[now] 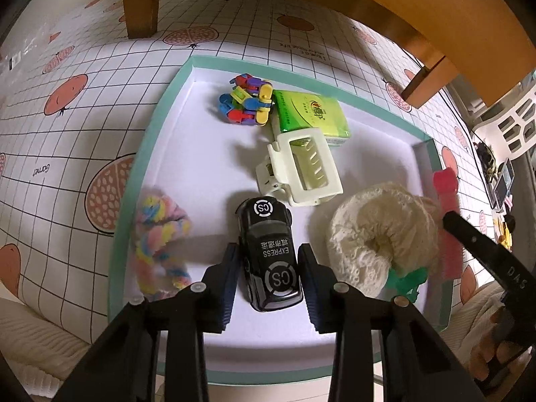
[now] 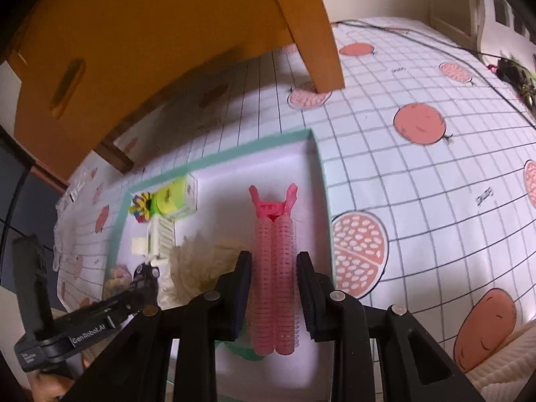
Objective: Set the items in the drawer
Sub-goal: 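Grasp the white lace cloth with the left tool while the right holds the pink curlers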
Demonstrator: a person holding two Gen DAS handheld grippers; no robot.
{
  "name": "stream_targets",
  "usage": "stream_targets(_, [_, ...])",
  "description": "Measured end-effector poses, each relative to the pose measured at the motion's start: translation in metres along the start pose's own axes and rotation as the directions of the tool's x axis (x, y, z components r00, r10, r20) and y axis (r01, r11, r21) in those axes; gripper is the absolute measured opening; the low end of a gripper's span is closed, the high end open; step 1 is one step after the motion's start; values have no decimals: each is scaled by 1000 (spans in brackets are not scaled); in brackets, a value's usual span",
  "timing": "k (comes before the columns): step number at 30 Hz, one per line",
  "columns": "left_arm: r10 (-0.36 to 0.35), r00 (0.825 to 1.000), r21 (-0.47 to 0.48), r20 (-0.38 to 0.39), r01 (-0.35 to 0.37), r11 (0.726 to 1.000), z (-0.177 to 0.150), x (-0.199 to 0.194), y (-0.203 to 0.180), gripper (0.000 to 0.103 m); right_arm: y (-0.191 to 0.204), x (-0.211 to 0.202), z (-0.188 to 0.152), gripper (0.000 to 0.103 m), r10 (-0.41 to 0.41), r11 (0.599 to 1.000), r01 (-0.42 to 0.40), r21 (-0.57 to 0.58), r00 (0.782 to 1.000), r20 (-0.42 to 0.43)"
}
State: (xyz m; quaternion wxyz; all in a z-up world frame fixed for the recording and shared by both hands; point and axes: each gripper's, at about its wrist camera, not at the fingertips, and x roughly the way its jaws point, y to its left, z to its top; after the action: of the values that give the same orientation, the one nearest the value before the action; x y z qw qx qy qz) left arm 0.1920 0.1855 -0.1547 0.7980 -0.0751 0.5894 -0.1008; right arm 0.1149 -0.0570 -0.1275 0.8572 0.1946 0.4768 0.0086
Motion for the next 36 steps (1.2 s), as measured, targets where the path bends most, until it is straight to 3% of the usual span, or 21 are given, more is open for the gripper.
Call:
stream_targets(12, [-3, 1000, -25, 26, 4, 1000, 1, -7, 9, 36, 1, -1, 2, 29, 46, 999, -46, 14, 999, 15])
stream_targets(20, [-9, 1000, -29, 3, 9, 1000, -1, -6, 11, 37, 0, -2, 2, 29, 72, 997, -72, 28, 997, 14])
stream_targets(21, [-3, 1000, -31, 4, 3, 1000, -1, -6, 11, 38, 1, -1, 1, 29, 69, 997, -70, 25, 998, 10])
stream_targets(23, [-1, 1000, -38, 13, 1, 999, -1, -9, 11, 52, 1, 0, 1, 29, 67, 998, -67, 19, 998, 2])
stream_targets(28, [2, 995, -30, 102, 1, 1000, 1, -34, 7, 59, -1, 2, 0, 29, 60, 998, -60, 23, 998, -3])
stream_targets(32, [-134, 982, 35, 129, 131, 991, 6, -45, -13, 59, 2, 6, -1, 29, 62, 998, -61, 16, 998, -17])
stream_targets(36, [-222, 972, 114, 78, 212, 970, 8, -37, -39, 59, 6, 8, -3, 29, 64, 998, -64, -9, 998, -27])
